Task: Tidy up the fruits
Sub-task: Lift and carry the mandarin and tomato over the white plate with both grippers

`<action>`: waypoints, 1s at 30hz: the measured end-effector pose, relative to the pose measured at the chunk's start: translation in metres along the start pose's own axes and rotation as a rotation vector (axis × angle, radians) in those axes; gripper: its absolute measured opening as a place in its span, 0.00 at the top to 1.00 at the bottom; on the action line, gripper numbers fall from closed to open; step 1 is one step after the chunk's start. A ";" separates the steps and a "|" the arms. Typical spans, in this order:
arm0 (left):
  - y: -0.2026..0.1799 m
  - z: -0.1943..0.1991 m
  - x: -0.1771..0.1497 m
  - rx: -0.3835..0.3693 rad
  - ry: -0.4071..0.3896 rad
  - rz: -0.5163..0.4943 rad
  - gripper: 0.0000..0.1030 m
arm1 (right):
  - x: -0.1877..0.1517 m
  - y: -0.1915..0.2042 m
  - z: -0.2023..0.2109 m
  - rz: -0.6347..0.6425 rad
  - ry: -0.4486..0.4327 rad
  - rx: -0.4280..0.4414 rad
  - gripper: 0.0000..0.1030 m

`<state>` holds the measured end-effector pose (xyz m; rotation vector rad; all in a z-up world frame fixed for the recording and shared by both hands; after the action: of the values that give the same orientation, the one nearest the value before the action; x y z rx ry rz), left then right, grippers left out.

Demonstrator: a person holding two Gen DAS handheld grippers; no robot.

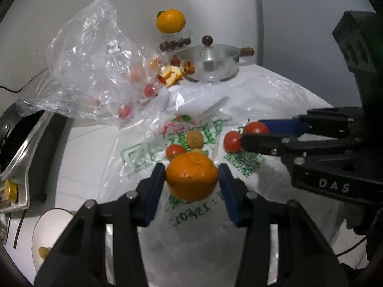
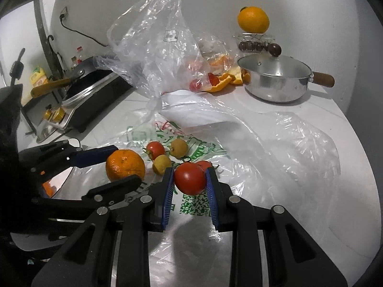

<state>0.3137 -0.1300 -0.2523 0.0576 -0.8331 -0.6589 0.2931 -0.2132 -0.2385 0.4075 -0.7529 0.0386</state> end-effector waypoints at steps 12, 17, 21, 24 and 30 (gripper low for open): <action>0.015 0.038 -0.011 0.025 -0.053 0.039 0.54 | -0.004 0.028 0.014 0.041 -0.011 0.014 0.72; 0.024 0.056 -0.020 0.045 -0.074 0.052 0.54 | -0.005 0.047 0.020 0.068 -0.020 0.022 0.72; 0.030 0.067 -0.030 0.076 -0.079 0.048 0.54 | -0.007 0.063 0.023 0.088 -0.017 0.040 0.72; 0.036 0.075 -0.039 0.082 -0.082 0.069 0.54 | -0.007 0.075 0.025 0.114 -0.017 0.039 0.72; 0.049 0.089 -0.058 0.089 -0.085 0.101 0.54 | -0.012 0.098 0.026 0.150 -0.016 0.045 0.72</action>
<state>0.2489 -0.0401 -0.2158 0.0679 -0.9406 -0.5324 0.2497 -0.1318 -0.1954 0.3934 -0.7982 0.1937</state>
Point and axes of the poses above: each gripper's, at about its wrist camera, not at the fingertips, and z roughly against the way its jaws point, y to its left, x to its top, the point moved 7 cm from there along -z, roughly the way its jaws point, and after that the axes turned 15 degrees about -z, right-handed, at the moved point
